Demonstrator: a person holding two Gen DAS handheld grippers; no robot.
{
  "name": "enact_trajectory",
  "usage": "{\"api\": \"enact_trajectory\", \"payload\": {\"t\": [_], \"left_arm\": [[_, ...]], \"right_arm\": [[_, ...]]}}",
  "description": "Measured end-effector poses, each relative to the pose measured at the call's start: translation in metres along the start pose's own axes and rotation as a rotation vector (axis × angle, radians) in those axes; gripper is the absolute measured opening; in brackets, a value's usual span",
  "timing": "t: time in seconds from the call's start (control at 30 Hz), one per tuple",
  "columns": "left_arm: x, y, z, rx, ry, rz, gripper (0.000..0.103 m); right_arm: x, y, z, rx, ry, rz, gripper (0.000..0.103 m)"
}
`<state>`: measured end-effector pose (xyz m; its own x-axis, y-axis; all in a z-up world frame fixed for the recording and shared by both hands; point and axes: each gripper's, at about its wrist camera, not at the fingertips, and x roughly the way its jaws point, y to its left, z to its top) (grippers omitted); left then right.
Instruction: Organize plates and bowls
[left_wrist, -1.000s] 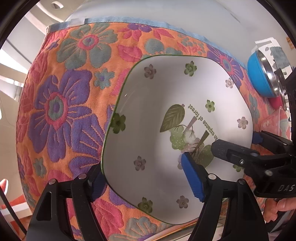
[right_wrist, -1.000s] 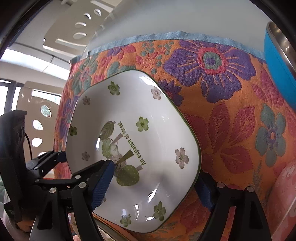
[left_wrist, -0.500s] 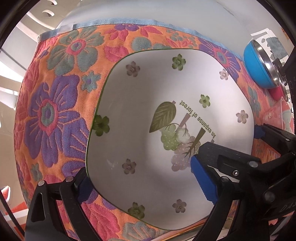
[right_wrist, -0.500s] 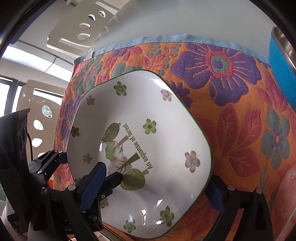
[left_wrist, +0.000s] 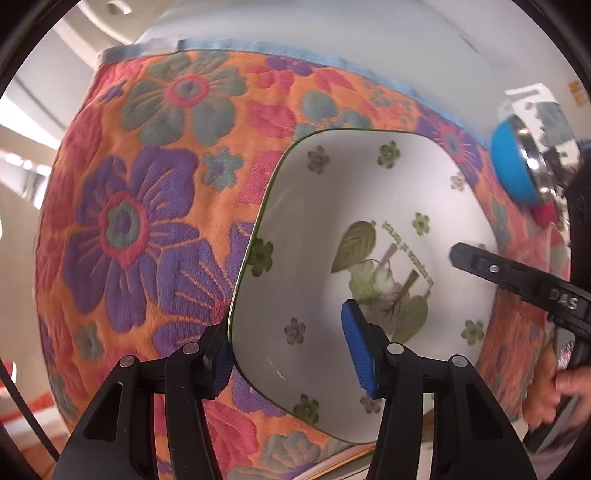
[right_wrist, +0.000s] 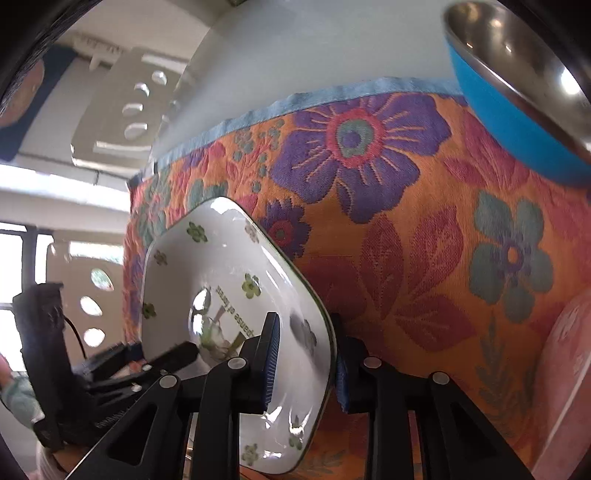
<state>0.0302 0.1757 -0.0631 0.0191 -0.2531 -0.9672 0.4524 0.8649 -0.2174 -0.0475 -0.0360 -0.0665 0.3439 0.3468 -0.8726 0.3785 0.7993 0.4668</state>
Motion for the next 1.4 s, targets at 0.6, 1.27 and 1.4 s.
{"api": "enact_trajectory", "payload": {"t": [0.6, 1.27, 1.4], "left_arm": [[-0.054, -0.012, 0.013, 0.064, -0.129, -0.087, 0.050], [-0.092, -0.012, -0.050, 0.094, -0.160, -0.108, 0.050], [-0.089, -0.010, -0.065, 0.093, -0.147, -0.115, 0.050]], "right_arm": [[-0.044, 0.016, -0.013, -0.076, -0.058, 0.020, 0.027], [-0.096, 0.043, -0.096, -0.099, -0.121, 0.047, 0.028], [-0.092, 0.043, -0.112, -0.099, -0.103, 0.042, 0.028]]}}
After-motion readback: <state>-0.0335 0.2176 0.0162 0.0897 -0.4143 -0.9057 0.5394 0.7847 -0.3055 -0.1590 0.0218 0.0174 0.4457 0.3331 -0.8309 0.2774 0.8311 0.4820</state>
